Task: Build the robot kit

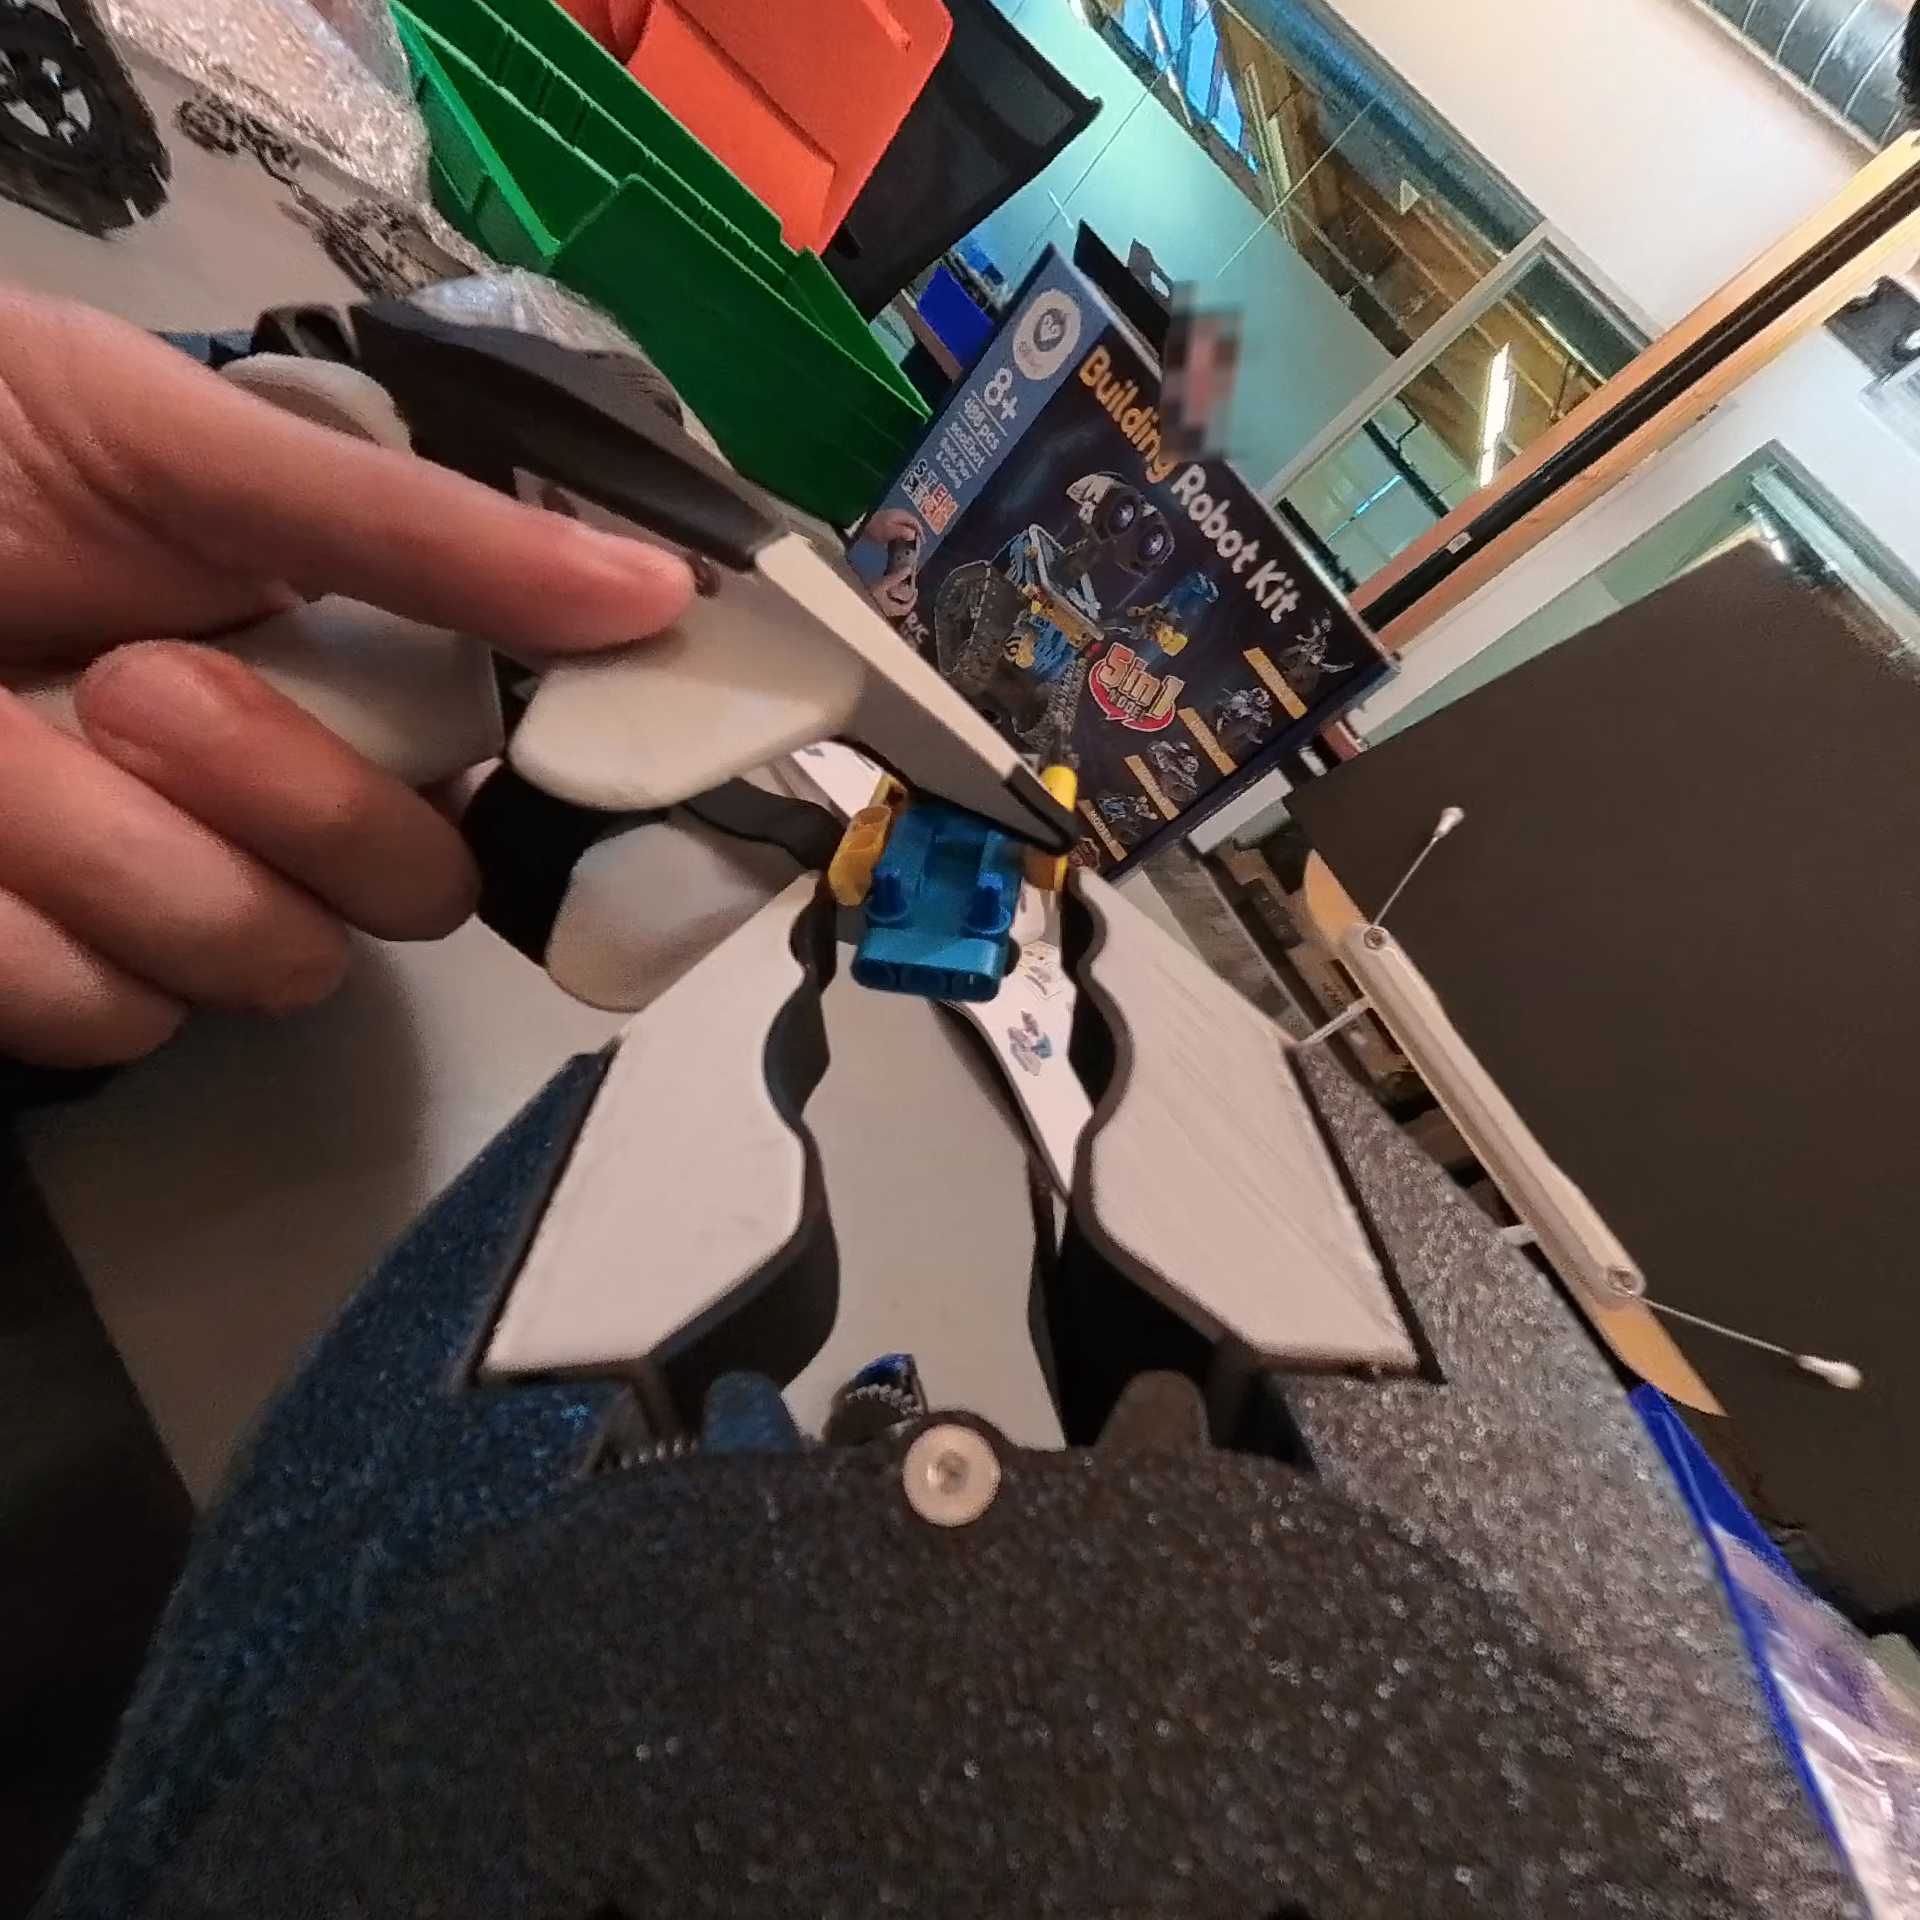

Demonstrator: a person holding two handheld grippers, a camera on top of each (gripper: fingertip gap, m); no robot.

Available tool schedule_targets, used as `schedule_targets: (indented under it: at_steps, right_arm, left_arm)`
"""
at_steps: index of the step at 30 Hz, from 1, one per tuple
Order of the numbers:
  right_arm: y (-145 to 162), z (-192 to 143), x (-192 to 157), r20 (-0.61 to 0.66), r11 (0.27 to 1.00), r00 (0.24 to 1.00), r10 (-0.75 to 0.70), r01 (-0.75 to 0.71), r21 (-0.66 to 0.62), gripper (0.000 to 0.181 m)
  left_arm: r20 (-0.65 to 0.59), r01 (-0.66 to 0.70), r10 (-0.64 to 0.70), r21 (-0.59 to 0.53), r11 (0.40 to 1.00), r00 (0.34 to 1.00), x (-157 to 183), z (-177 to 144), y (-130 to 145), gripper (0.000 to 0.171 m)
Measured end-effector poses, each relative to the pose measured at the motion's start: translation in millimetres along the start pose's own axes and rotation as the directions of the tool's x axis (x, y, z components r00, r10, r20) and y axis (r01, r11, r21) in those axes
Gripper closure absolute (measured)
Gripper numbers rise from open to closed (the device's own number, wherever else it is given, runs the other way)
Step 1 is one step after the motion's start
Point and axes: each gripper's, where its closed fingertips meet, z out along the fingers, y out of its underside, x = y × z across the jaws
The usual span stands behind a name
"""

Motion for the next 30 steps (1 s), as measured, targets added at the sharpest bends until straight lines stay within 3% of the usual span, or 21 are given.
schedule_targets:
  at_steps: [4, 17, 21, 23, 26, 30]
  right_arm:
    - [2.3, 0.0, 1.2, -0.014, 1.000, 1.000, -0.016, 0.016, -0.014, 0.140]
    - [-2.9, -5.1, 4.1, 0.067, 0.986, 0.985, 0.159, -0.162, 0.041, 0.138]
    - [-4.2, -6.6, 6.6, 0.064, 0.984, 0.983, 0.170, -0.173, 0.044, 0.140]
    - [-6.6, -8.4, 9.4, 0.058, 0.980, 0.981, 0.185, -0.189, 0.061, 0.140]
    - [-8.5, -9.1, 12.4, 0.080, 0.960, 0.961, 0.264, -0.270, 0.071, 0.140]
    - [-12.0, -10.3, 15.1, 0.163, 0.892, 0.888, 0.430, -0.446, 0.077, 0.139]
  left_arm:
    - [-0.008, 0.052, -0.052, 0.007, 0.999, 0.999, -2.8, -3.1, -2.2, 0.152]
    - [-0.006, -0.045, 0.044, -0.047, 0.998, 0.999, 4.2, 3.4, 7.8, 0.156]
    - [-0.001, -0.098, 0.098, -0.043, 0.994, 0.995, 7.9, 5.2, 8.1, 0.154]
    - [-0.022, -0.088, 0.087, -0.023, 0.996, 0.996, 11.4, 4.9, 5.3, 0.141]
    - [-0.051, -0.067, 0.067, 0.004, 0.998, 0.996, 14.8, 4.5, 2.1, 0.149]
    - [0.002, -0.216, 0.216, -0.022, 0.976, 0.976, 18.3, 8.8, 7.5, 0.153]
